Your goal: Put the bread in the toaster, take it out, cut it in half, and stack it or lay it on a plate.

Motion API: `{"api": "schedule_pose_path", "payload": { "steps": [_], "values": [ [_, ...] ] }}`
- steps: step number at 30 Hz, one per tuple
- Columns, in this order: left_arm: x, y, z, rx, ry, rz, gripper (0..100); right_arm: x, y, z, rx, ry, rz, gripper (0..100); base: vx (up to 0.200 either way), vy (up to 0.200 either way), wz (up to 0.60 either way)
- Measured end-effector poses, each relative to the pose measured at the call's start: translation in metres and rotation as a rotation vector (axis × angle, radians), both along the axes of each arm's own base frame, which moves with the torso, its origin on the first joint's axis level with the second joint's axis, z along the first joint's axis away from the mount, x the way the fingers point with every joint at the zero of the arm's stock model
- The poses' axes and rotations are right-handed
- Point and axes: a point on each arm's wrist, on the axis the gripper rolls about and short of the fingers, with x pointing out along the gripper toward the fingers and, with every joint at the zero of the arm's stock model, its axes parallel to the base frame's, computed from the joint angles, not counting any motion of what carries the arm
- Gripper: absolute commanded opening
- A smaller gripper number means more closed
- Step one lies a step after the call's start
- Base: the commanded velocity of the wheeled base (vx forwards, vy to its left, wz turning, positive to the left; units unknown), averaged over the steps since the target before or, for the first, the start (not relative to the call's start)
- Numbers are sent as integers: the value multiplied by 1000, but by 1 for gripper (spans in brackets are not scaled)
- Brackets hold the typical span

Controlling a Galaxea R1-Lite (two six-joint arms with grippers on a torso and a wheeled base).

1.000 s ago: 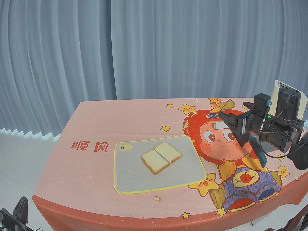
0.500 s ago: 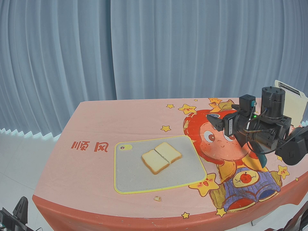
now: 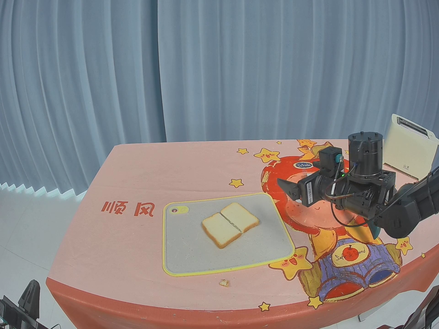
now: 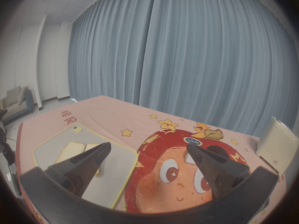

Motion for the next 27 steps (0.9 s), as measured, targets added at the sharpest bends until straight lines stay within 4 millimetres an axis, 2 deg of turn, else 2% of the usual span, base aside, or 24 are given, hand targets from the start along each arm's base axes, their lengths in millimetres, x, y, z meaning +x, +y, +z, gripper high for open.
{"api": "schedule_pose_path", "payload": {
  "steps": [14, 27],
  "values": [
    [0, 0, 0, 0, 0, 0, 0, -4, 28, -23, -33, 55, 67, 100, 0, 0, 0],
    [0, 0, 0, 0, 0, 0, 0, -6, 39, -39, -58, 93, 97, 100, 0, 0, 0]
  ]
}}
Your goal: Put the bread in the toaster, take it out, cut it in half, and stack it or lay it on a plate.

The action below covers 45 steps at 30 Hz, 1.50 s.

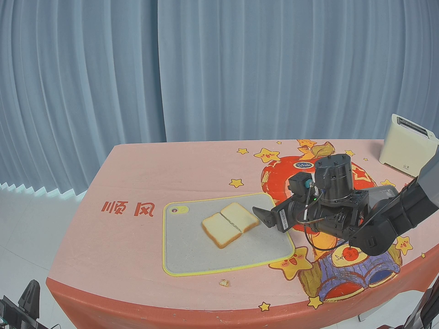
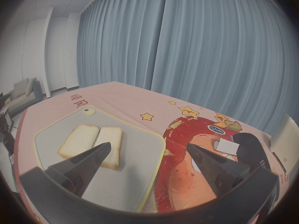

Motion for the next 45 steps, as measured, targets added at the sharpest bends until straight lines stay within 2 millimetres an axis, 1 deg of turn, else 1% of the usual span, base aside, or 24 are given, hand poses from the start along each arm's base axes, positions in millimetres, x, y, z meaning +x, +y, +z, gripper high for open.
{"api": "schedule_pose_path", "payload": {
  "steps": [11, 26, 27, 38, 45],
  "values": [
    [0, 0, 0, 0, 0, 0, 0, 3, 11, -13, -18, 23, 18, 100, 0, 0, 0],
    [0, 0, 0, 0, 0, 0, 0, 9, 16, -25, -33, 40, 16, 100, 0, 0, 0],
    [0, 0, 0, 0, 0, 0, 0, 9, 16, -26, -34, 41, 16, 0, 0, 0, 0],
    [0, 0, 0, 0, 0, 0, 0, 7, 15, -30, -48, 56, 13, 0, 0, 0, 0],
    [0, 0, 0, 0, 0, 0, 0, 7, 15, -26, -39, 43, 13, 0, 0, 0, 0]
  ]
}}
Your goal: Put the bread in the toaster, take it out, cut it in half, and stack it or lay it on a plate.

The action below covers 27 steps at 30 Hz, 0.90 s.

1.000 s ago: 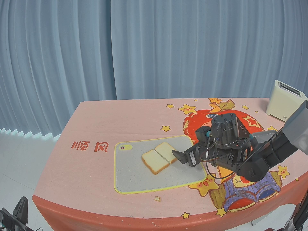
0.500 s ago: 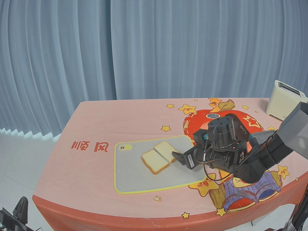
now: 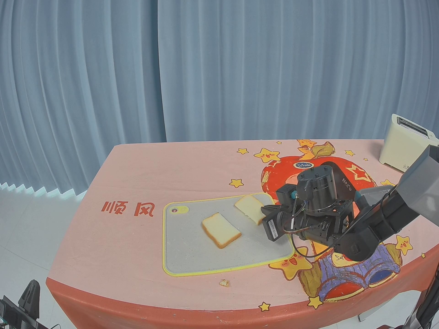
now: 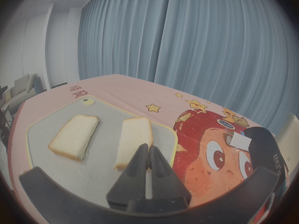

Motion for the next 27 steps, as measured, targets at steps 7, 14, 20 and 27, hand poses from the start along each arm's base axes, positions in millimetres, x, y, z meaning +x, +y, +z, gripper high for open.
{"api": "schedule_pose_path", "payload": {
  "steps": [7, 14, 20, 27],
  "values": [
    [0, 0, 0, 0, 0, 0, 0, -3, -2, 17, 27, -34, -2, 0, 0, 0, 0],
    [0, 0, 0, 0, 0, 0, 0, -15, -11, 31, 62, -46, -13, 0, 0, 0, 0],
    [0, 0, 0, 0, 0, 0, 0, -29, -22, 38, 76, -46, -20, 0, 0, 0, 0],
    [0, 0, 0, 0, 0, 0, 0, -46, -35, 47, 87, -58, -21, 0, 0, 0, 0]
  ]
}}
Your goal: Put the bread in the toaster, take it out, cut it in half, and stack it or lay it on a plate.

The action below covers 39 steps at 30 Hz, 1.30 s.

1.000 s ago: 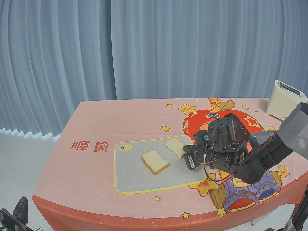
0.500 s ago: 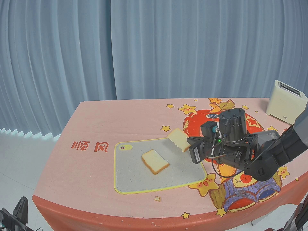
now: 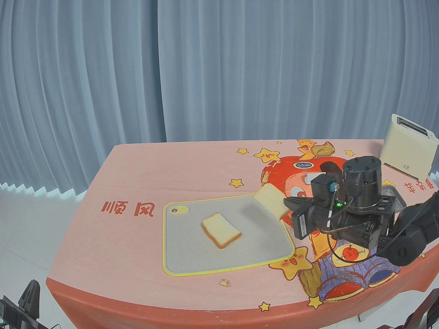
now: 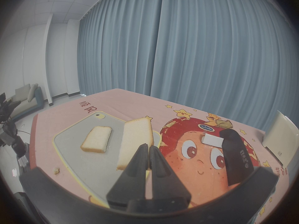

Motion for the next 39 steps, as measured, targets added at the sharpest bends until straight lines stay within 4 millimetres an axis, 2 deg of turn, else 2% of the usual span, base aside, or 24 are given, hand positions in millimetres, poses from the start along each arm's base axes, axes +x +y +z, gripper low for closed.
{"api": "schedule_pose_path", "payload": {
  "steps": [13, 21, 29, 39],
  "values": [
    [0, 0, 0, 0, 0, 0, 0, -49, -36, 14, -1, -37, -20, 0, 0, 0, 0],
    [0, 0, 0, 0, 0, 0, 0, -82, -45, 13, -9, -47, 22, 0, 0, 0, 0],
    [0, 0, 0, 0, 0, 0, 0, -93, -48, 11, -13, -45, 39, 0, 0, 0, 0],
    [0, 0, 0, 0, 0, 0, 0, -101, -46, 17, 6, -72, 72, 0, 0, 0, 0]
  ]
}}
